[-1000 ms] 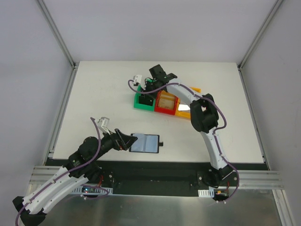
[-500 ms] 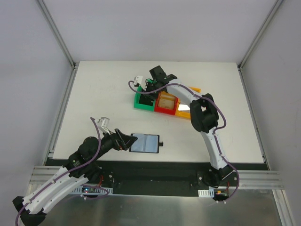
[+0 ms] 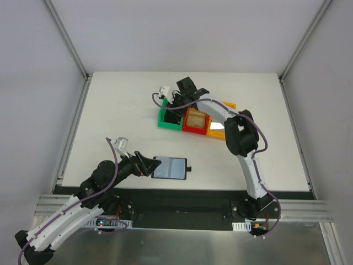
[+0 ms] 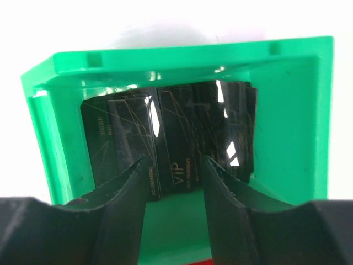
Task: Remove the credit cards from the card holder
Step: Place the credit card in the storage box, then remove the credit card from the card holder.
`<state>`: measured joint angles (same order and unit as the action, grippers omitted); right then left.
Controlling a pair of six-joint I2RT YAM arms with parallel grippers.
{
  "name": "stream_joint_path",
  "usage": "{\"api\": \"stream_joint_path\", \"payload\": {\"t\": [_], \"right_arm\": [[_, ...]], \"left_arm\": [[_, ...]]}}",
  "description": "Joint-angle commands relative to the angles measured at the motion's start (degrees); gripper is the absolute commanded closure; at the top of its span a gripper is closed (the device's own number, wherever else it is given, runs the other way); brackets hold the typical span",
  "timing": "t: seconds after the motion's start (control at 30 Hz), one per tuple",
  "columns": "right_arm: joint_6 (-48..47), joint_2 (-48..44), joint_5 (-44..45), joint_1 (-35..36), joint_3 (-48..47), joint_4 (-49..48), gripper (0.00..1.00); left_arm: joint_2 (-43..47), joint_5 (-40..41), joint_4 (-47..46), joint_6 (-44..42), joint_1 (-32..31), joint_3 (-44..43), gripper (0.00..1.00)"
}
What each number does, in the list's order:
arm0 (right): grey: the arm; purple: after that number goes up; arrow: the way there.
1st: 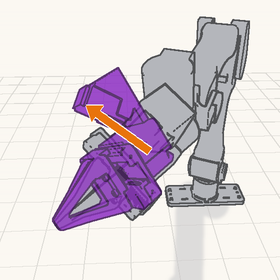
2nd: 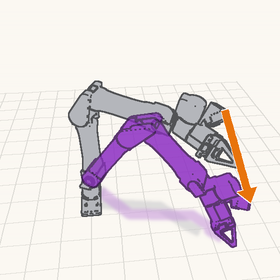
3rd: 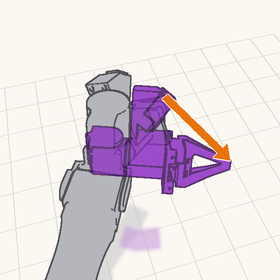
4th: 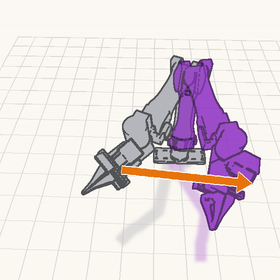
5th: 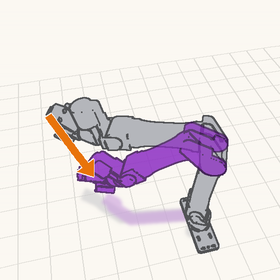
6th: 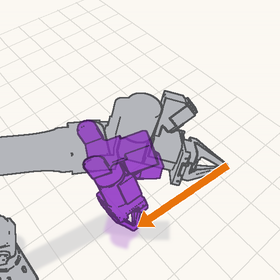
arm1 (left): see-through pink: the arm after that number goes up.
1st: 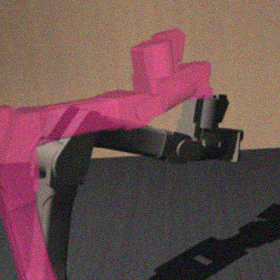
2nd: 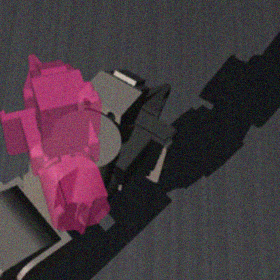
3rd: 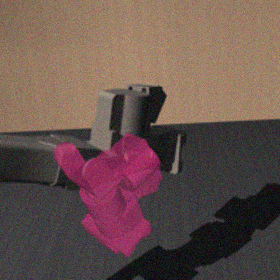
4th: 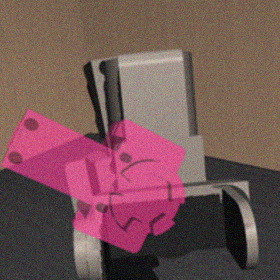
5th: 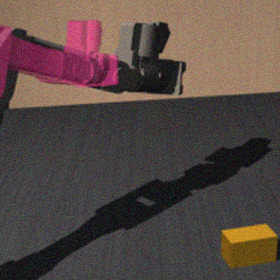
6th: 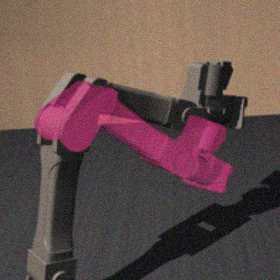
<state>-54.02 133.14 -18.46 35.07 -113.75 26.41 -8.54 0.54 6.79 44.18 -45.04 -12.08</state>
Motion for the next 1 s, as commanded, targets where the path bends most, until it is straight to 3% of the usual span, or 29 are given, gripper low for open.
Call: {"api": "stream_joint_path", "payload": {"t": [0.0, 0.13, 0.27, 0.3, 0.33, 0.47, 0.6, 0.67, 0.73, 0.8, 0.87, 0.9, 0.97], "right_arm": [[5.0, -13.5, 5.0, -0.2, 7.2, -13.9, 0.52], [6.9, -22.6, 9.4, 0.2, 14.9, -23.1, 0.46], [11.3, -30.6, 11.6, 1.0, 20.6, -24.8, 0.43], [12.8, -32.5, 11.8, 1.5, 22.7, -24.8, 0.28], [14.6, -34.9, 11.2, 2.0, 24.9, -24.8, 0.05], [24.5, -43.7, 5.2, 5.5, 40.3, -32.4, 0.04], [34.3, -49.4, -1.9, 10.9, 52.4, -38.0, 0.04], [45.3, -49.6, 4.3, 12.8, 52.1, -30.5, 0.04], [49.1, -47.8, -8.5, 10.5, 48.9, -23.1, 0.04], [60.9, -48.4, -17.7, 7.1, 57.5, -39.0, 0.04], [78.5, -48.8, -18.2, 4.8, 69.9, -66.9, 0.04], [80.7, -47.3, -18.2, 3.7, 73.7, -79.8, 0.04], [80.7, -41.2, -18.2, 2.4, 72.8, -86.9, 0.04]], "left_arm": [[1.0, 0.3, -1.1, 0.0, -0.2, -0.8, 0.02], [0.6, 1.1, -1.1, 0.3, -0.1, -0.8, 0.02], [-1.0, 2.8, -1.1, 1.3, -0.2, -0.8, 0.01], [-1.5, 3.4, -1.1, 1.7, -0.1, -0.8, 0.01], [-2.2, 4.7, -1.1, 2.7, -0.1, -0.7, 0.01], [-5.6, 10.2, 2.8, 10.9, -0.2, -0.2, 0.01], [-9.5, 7.3, 1.7, 9.1, -0.1, -0.1, 0.01], [-10.5, 5.9, 1.9, 7.3, -0.1, -1.0, 0.04], [-10.5, 5.1, 1.9, 6.7, -0.1, -1.3, 0.06], [-9.4, 4.8, 1.9, 7.0, -0.1, -1.0, 0.07], [-7.5, 4.8, 1.9, 7.4, -0.2, -0.4, 0.08], [-6.8, 4.6, 2.0, 7.5, -0.2, -0.1, 0.08], [-5.2, 3.9, 2.2, 7.8, -0.2, 0.8, 0.09]]}}
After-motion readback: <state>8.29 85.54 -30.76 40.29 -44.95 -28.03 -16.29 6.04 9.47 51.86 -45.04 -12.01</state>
